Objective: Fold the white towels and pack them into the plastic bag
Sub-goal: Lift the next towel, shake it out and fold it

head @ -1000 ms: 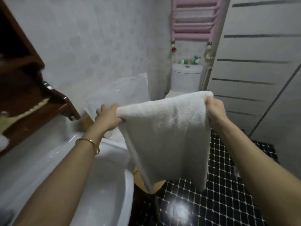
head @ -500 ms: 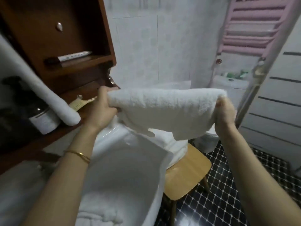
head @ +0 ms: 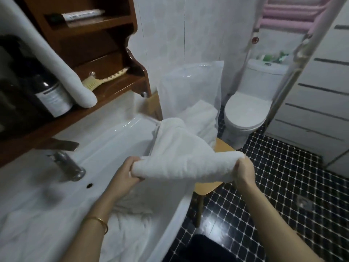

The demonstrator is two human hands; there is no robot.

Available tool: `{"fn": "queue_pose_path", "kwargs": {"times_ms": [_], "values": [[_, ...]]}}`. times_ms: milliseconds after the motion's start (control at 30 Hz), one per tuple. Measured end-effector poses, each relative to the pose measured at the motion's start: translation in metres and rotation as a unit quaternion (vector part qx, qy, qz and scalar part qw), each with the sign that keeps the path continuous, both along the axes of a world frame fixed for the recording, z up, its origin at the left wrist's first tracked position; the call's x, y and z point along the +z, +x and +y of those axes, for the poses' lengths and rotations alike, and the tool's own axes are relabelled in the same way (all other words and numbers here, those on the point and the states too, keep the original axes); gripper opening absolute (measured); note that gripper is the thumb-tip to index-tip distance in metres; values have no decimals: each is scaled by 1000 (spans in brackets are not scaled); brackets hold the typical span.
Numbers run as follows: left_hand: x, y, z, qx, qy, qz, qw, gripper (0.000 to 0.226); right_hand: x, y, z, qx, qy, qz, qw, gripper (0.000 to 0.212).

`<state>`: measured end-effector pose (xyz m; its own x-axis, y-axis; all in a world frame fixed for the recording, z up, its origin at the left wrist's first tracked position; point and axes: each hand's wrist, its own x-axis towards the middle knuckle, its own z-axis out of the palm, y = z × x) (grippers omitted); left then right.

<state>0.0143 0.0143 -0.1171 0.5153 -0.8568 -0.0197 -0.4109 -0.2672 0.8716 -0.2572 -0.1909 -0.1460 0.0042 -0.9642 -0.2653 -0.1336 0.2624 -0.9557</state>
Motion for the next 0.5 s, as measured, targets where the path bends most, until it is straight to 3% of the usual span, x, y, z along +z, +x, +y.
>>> {"fn": "queue_pose_path", "kwargs": {"times_ms": [133,267,333,500], "values": [[-14,-3,1,20,-20,32,999,43,-7,-9,9,-18,-20,22,999,33],[-29,-9,-11,105,-46,64,991,24,-12,-14,4,5,-30,71,997,11],[-33,-10,-24,150,-52,80,984,13,-14,-13,-1,14,-31,111,993,14],[-44,-4,-68,227,-6,139,964,34,-24,-12,-5,61,50,124,989,32]]}}
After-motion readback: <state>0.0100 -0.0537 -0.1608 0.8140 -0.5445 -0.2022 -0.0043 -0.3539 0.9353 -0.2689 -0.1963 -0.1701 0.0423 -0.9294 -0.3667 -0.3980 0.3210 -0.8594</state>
